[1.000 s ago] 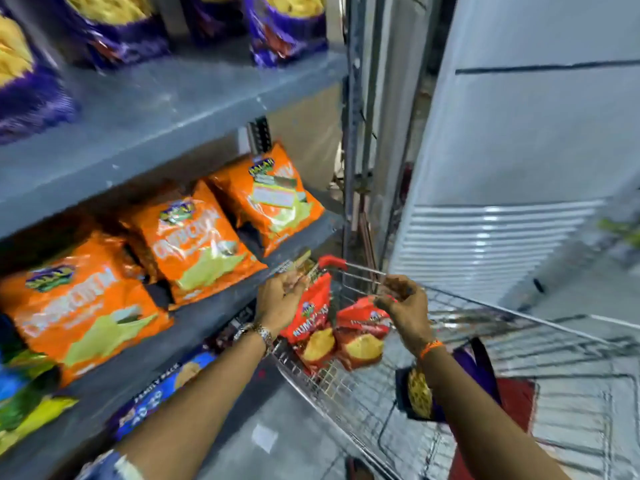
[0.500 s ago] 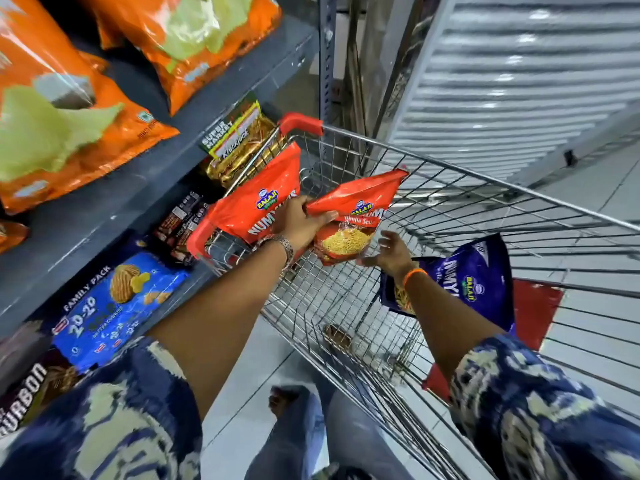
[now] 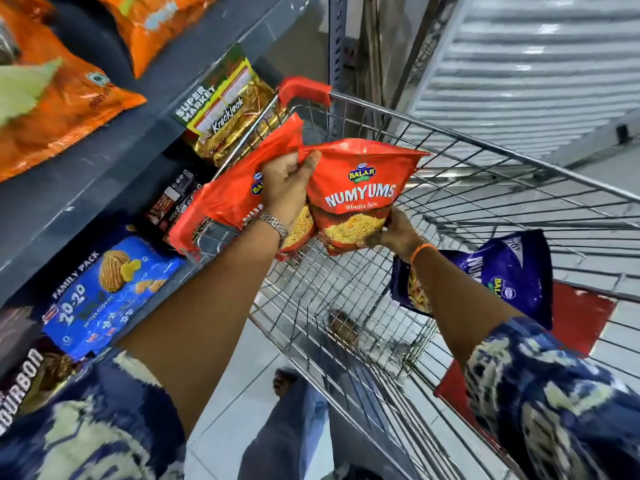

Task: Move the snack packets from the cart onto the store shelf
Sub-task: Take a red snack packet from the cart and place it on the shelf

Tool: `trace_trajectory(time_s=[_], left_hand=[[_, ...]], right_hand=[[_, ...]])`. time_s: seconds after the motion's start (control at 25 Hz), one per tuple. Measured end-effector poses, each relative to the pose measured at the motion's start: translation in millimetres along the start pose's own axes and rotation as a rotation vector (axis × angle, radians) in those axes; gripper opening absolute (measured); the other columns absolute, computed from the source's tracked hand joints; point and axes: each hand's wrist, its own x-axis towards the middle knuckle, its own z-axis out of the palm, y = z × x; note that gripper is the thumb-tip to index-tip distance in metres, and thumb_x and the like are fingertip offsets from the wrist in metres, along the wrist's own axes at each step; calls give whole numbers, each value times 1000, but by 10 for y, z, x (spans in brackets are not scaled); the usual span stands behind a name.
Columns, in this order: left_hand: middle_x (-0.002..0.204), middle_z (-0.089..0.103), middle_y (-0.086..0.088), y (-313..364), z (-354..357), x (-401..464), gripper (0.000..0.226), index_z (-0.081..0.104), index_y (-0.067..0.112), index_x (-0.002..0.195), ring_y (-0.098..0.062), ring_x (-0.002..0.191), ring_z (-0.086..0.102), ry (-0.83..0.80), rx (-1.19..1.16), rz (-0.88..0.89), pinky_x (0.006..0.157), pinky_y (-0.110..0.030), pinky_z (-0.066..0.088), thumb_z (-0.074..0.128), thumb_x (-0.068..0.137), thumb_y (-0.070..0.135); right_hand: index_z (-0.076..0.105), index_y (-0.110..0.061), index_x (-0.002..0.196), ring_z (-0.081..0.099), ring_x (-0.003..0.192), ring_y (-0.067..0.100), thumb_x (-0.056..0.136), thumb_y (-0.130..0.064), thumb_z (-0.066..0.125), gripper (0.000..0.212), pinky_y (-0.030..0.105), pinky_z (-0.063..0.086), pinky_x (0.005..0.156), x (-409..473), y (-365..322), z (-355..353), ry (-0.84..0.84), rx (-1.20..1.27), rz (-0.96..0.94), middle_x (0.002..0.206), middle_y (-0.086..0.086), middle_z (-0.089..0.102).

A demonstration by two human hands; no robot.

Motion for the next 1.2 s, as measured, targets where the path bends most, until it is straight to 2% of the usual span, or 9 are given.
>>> trace_trajectory(time_s=[0.08,0.16,0.32,0.48,0.6,0.84,1.0,1.12,1.2], left_hand=[[74,54,-8,-14,0,-69,23,61,6,76,-16,71,44,28,19,13,66,-32,35,67,93,20],[66,58,1,35,-17,-192,25,59,21,68,-12,63,49,76,14,25,62,-29,40,68,91,18],[72,73,21,285,-182,-470,20,68,30,83,6,68,66,140,-52,61,68,-18,56,70,90,11],[75,70,1,816,-464,-771,12,68,17,83,-14,70,63,117,-104,192,69,-32,53,67,92,9],[78,62,-9,1367,-731,-1067,9,67,10,83,-18,76,51,92,-97,361,66,-34,43,67,92,8],[75,71,11,2724,-1540,-1910,16,72,14,85,-15,79,60,143,-194,688,67,-24,51,65,91,1],[88,72,-4,3649,-2225,-2511,13,71,-6,101,-10,82,63,250,-243,911,76,-25,55,65,91,-1],[80,74,2,4342,-2760,-3095,11,72,7,91,-7,74,62,334,-380,1071,74,-25,54,66,90,-2],[76,73,8,4723,-3080,-3408,16,71,12,88,-3,70,61,388,-408,1167,72,-22,53,65,90,-2]], right_hand=[[51,4,125,64,103,18,59,20,81,74,25,60,81,-58,-16,19,4,-4,12,110,4,67],[48,7,131,61,114,28,59,19,81,79,38,56,95,-183,-67,49,8,-25,19,123,16,65],[47,6,132,59,117,32,63,20,79,77,48,51,101,-532,-237,102,-50,-34,-27,127,19,62],[51,-7,122,64,100,21,65,18,79,69,48,55,91,-1019,-666,211,-110,-60,-139,110,2,66],[52,0,125,64,102,28,65,21,78,69,49,53,92,-1447,-1053,357,-125,-60,-255,113,11,66],[58,-1,125,64,119,36,61,7,87,71,50,53,101,-2388,-2126,817,-163,-141,-550,126,20,68],[64,-16,120,70,110,24,60,-8,91,67,45,55,98,-3075,-2989,1232,-259,-175,-778,120,9,73],[64,-31,116,70,104,7,62,-13,91,63,24,56,88,-3661,-3667,1662,-347,-193,-958,114,-9,75],[58,-26,120,70,103,2,63,-10,89,66,16,55,83,-3970,-4036,1936,-416,-181,-1051,114,-13,75]])
